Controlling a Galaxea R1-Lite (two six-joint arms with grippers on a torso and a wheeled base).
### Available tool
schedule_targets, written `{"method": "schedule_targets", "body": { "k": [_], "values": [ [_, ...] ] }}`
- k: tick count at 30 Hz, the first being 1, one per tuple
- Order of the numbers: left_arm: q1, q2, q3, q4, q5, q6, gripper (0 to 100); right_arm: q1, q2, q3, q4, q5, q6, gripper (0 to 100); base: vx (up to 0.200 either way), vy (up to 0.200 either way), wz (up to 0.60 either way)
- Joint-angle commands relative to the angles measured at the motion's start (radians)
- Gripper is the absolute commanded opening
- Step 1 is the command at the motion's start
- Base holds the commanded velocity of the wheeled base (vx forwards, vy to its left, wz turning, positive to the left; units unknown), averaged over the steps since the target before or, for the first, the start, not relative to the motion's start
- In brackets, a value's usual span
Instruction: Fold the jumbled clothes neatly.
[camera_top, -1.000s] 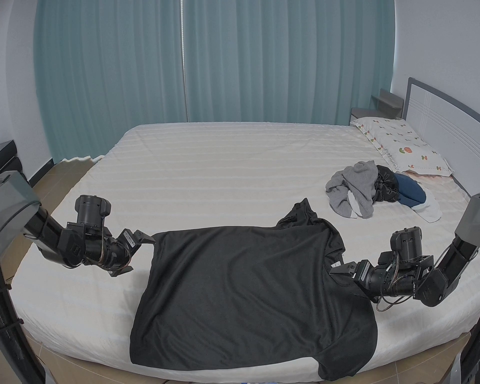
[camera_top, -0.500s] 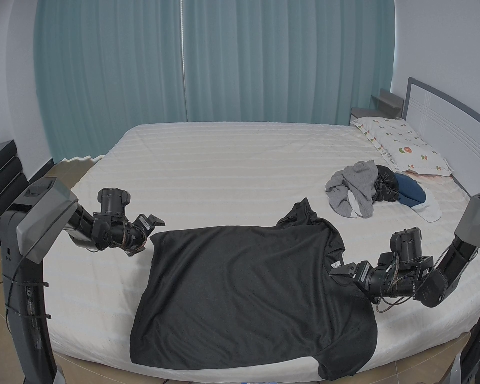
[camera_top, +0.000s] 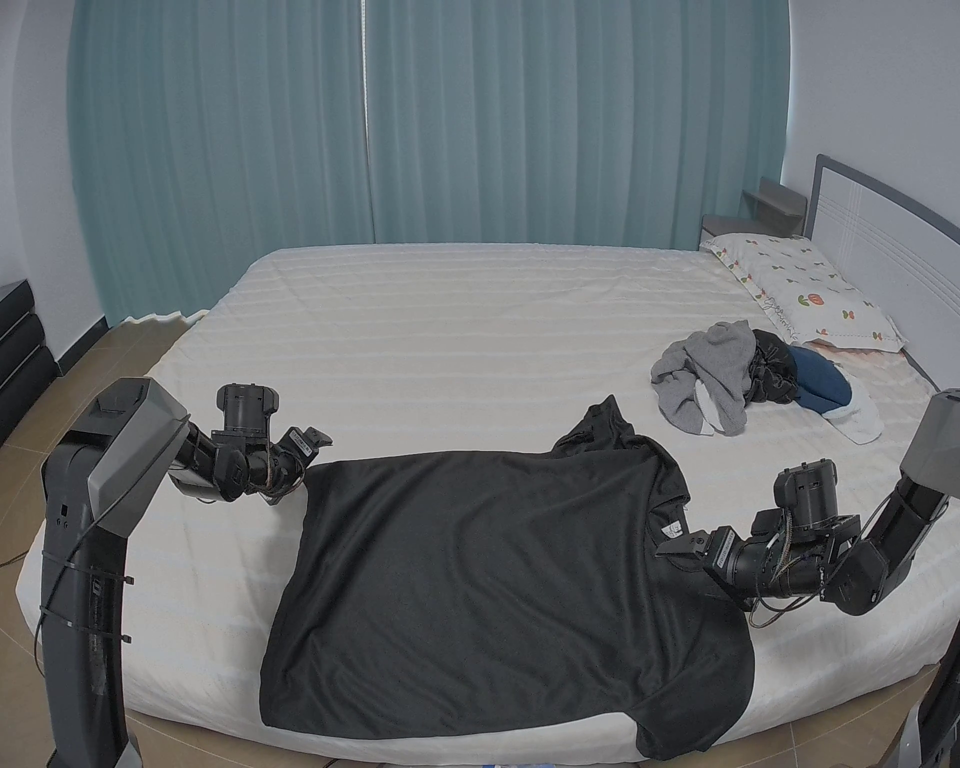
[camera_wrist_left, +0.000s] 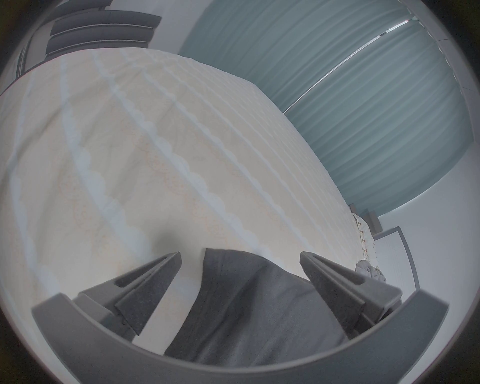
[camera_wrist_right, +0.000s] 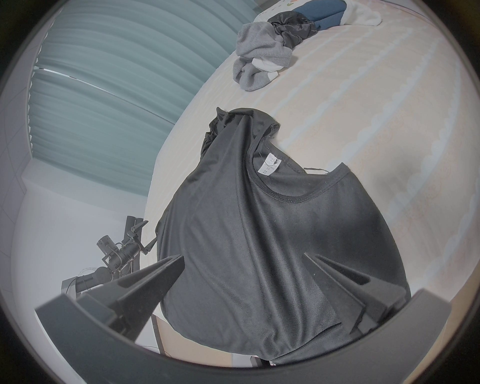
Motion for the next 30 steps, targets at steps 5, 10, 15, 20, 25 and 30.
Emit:
{"method": "schedule_targets", "body": {
  "k": [5,10,15,20,25,30],
  "values": [
    [0.0,0.046,-0.044,-0.002,0.005,0.0,0,-0.002,0.012,-0.001,0.0,0.0,0.0,100,0.0,0.0,0.0],
    [0.006,0.045,-0.064,-0.007,0.03,-0.009,0,-0.006,0.011,-0.003,-0.007,0.0,0.0,100,0.0,0.0,0.0],
    [0.012,0.055,-0.105,-0.077,0.106,-0.078,0,-0.009,0.009,0.004,-0.054,-0.002,0.001,100,0.0,0.0,0.0],
    [0.021,0.077,-0.107,-0.197,0.154,-0.084,0,-0.005,0.02,-0.024,-0.094,-0.005,0.0,100,0.0,0.0,0.0],
    [0.019,0.077,-0.105,-0.195,0.155,-0.084,0,-0.011,0.089,-0.138,-0.08,-0.054,-0.008,100,0.0,0.0,0.0],
    [0.027,0.072,-0.114,-0.191,0.155,-0.081,0,-0.02,0.182,-0.331,-0.034,-0.126,-0.025,100,0.0,0.0,0.0]
  ]
}}
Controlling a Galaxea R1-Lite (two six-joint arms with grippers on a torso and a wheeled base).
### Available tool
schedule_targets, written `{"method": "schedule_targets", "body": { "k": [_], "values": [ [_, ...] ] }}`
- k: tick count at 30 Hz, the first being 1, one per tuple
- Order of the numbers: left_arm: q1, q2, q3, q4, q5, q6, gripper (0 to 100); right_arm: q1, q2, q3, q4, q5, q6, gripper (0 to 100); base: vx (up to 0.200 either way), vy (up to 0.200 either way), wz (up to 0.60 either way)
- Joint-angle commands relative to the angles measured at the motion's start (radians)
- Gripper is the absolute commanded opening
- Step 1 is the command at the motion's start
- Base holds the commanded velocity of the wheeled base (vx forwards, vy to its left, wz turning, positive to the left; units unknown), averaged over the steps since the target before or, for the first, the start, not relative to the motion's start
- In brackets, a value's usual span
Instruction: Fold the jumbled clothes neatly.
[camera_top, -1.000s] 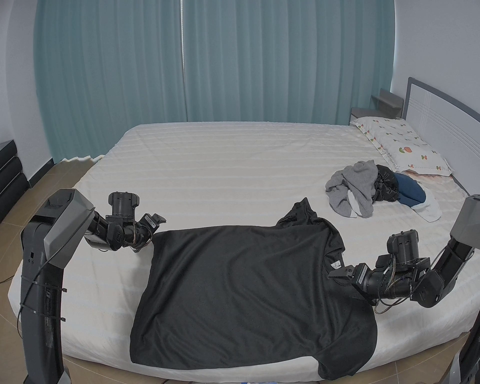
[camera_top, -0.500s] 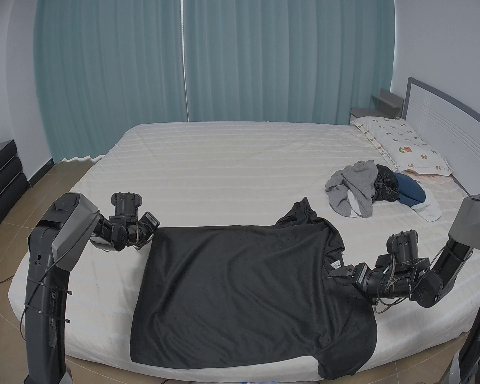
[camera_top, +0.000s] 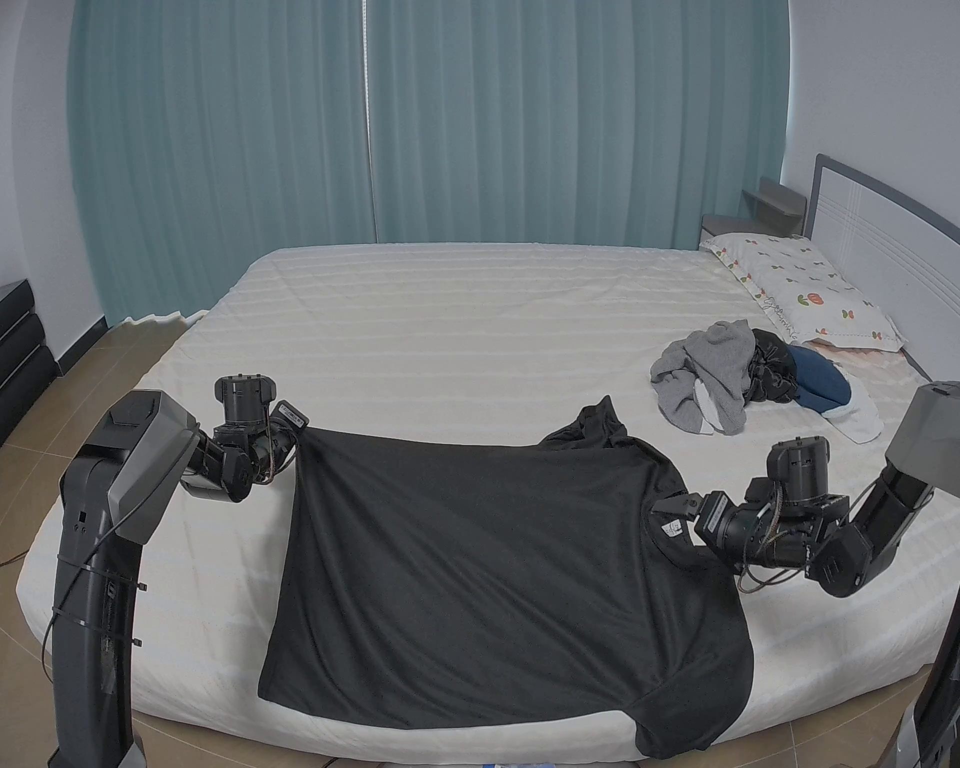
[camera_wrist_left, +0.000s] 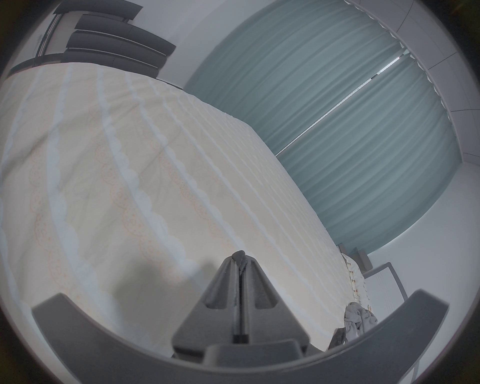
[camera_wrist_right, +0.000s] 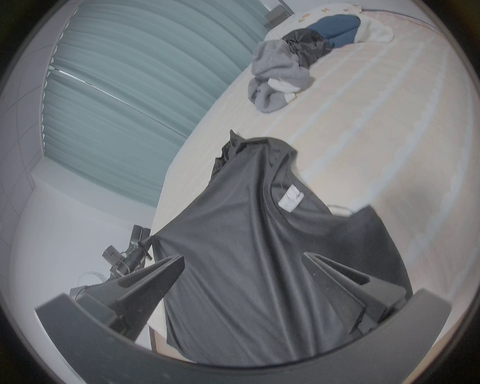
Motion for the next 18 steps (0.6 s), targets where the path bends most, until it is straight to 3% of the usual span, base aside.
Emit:
{"method": "schedule_targets", "body": {
  "k": [1,8,18],
  "values": [
    [0.006,-0.008,-0.008,0.004,0.002,0.003,0,-0.019,0.137,-0.236,0.074,-0.069,-0.018,100,0.0,0.0,0.0],
    [0.028,-0.022,-0.008,0.007,0.005,0.028,0,-0.046,0.246,-0.486,0.245,-0.081,-0.024,100,0.0,0.0,0.0],
    [0.061,-0.031,-0.014,0.037,0.003,0.06,0,-0.088,0.361,-0.604,0.254,-0.093,-0.099,100,0.0,0.0,0.0]
  ]
}}
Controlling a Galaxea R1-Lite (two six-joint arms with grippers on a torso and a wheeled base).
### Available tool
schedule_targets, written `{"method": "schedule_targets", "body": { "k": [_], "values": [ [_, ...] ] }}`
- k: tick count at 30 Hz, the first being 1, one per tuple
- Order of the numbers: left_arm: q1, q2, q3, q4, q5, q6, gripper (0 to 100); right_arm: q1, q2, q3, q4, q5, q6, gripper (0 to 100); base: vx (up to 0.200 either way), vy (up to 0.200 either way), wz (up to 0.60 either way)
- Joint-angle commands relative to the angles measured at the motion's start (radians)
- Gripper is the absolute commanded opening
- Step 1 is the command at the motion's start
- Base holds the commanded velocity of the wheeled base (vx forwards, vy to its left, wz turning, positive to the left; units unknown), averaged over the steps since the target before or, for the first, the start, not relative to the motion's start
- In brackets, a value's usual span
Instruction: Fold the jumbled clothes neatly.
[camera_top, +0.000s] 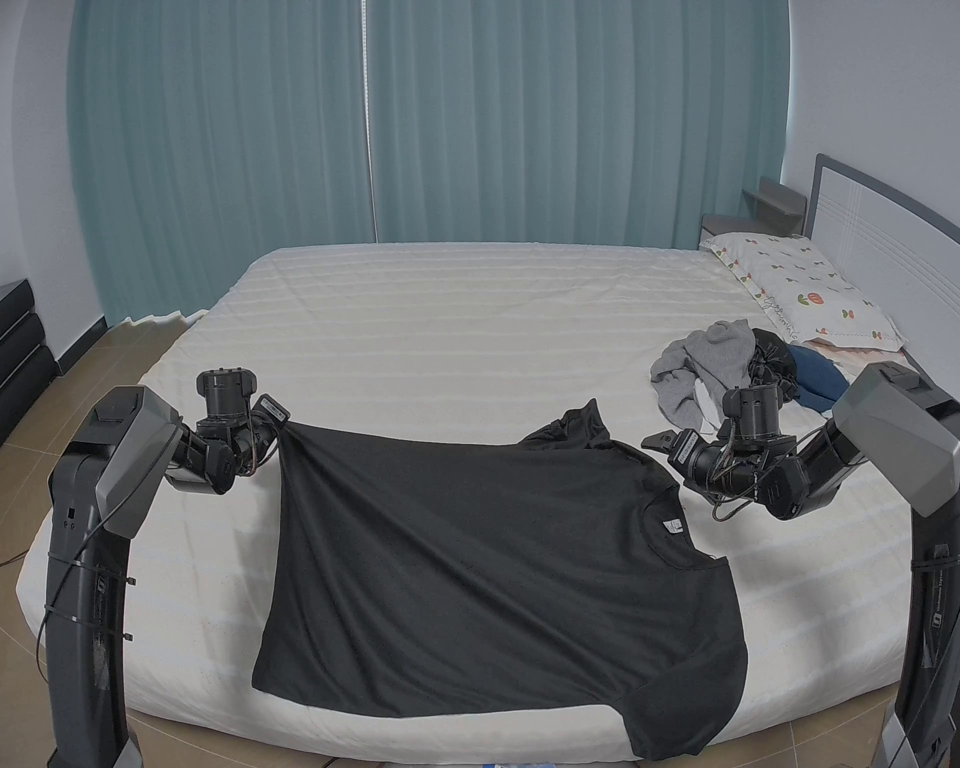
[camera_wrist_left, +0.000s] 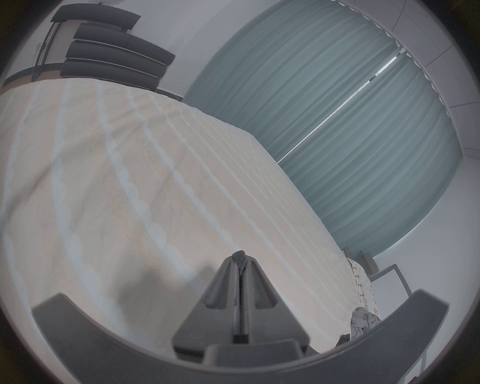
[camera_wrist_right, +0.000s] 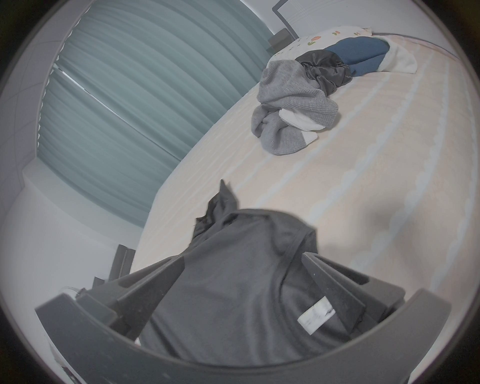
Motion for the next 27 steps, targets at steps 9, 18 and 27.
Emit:
{"method": "schedule_targets", "body": {
  "k": [9,18,27],
  "values": [
    [-0.002,-0.012,-0.015,0.04,-0.002,0.014,0,-0.004,0.157,-0.204,0.002,-0.001,-0.127,100,0.0,0.0,0.0],
    [-0.006,-0.009,-0.011,0.08,-0.002,0.011,0,0.026,0.241,-0.332,0.005,-0.003,-0.299,100,0.0,0.0,0.0],
    [-0.011,-0.01,-0.003,0.094,0.0,0.011,0,0.049,0.335,-0.502,0.064,-0.067,-0.36,100,0.0,0.0,0.0]
  ]
}}
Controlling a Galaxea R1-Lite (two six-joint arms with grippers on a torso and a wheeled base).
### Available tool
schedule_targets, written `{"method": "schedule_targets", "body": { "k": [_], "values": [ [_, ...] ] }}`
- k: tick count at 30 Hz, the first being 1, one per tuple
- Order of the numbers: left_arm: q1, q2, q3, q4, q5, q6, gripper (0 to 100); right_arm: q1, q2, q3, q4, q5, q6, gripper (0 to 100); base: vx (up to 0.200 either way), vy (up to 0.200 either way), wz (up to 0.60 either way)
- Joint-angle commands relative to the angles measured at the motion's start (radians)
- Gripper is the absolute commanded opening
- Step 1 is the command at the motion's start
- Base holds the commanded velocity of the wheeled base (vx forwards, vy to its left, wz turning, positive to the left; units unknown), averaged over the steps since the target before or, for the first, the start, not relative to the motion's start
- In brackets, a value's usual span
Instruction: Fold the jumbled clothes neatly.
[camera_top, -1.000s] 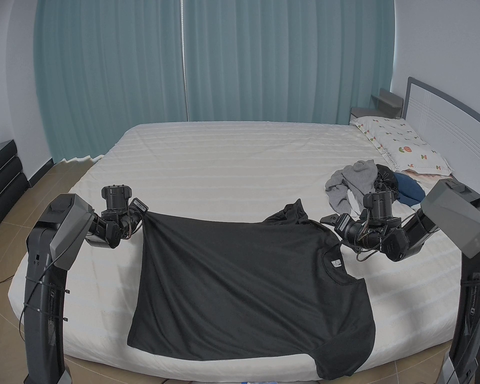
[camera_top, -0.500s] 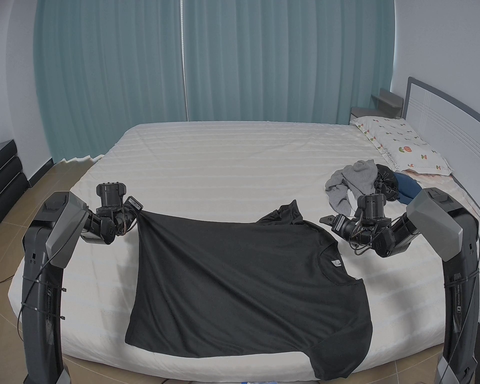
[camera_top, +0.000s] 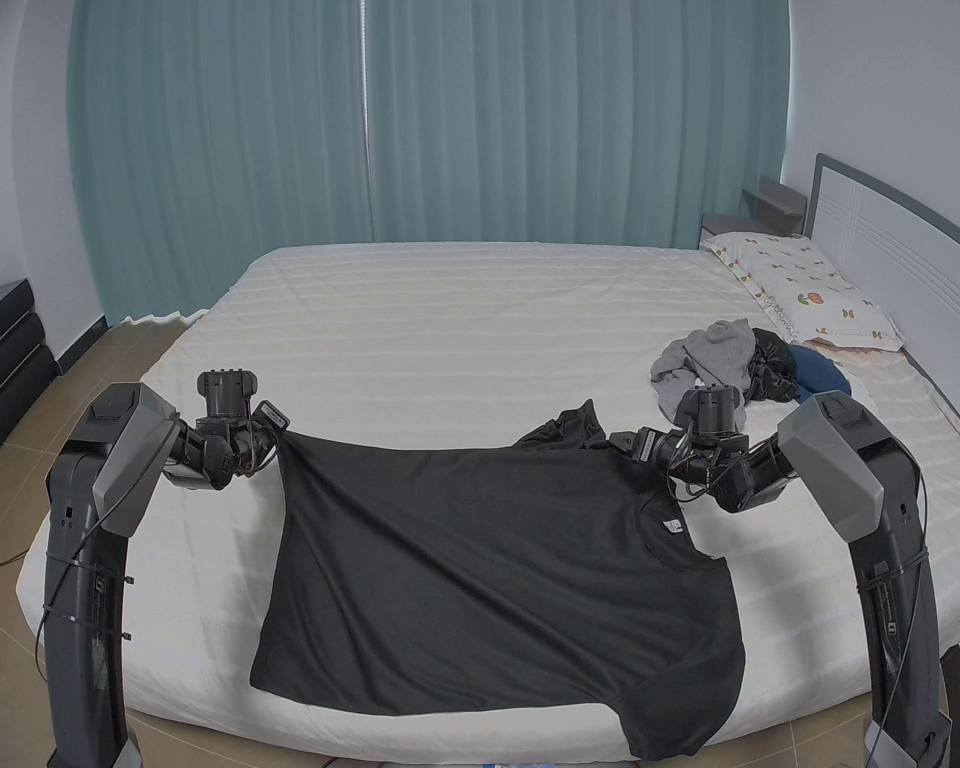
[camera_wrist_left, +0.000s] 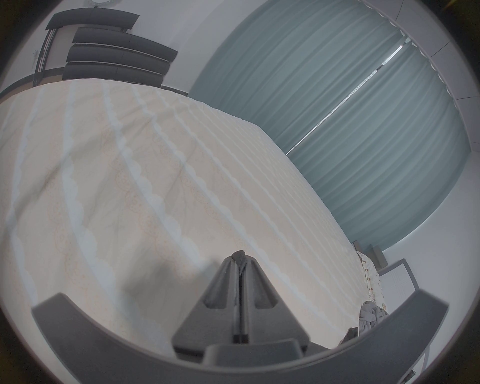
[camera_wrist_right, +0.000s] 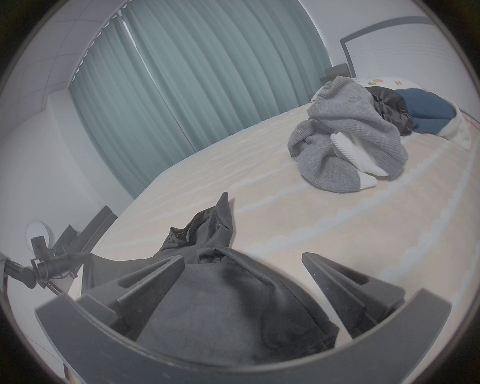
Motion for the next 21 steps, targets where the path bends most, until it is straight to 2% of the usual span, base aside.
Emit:
{"method": "schedule_targets", "body": {
  "k": [1,4,5,12,21],
  "values": [
    [-0.001,-0.003,0.004,0.002,0.001,-0.001,0,0.011,0.068,-0.086,0.03,-0.015,-0.017,100,0.0,0.0,0.0],
    [-0.003,-0.003,0.004,0.011,0.001,-0.001,0,0.011,0.082,-0.109,0.038,-0.017,-0.018,100,0.0,0.0,0.0],
    [-0.004,-0.003,0.004,0.013,0.001,-0.001,0,0.011,0.087,-0.118,0.038,-0.017,-0.018,0,0.0,0.0,0.0],
    [-0.008,-0.005,0.002,0.016,0.001,-0.001,0,0.008,0.101,-0.156,0.085,-0.017,-0.017,0,0.0,0.0,0.0],
    [-0.008,-0.014,0.001,0.028,0.002,-0.002,0,-0.017,0.101,-0.239,0.089,-0.06,-0.007,0,0.0,0.0,0.0]
  ]
}}
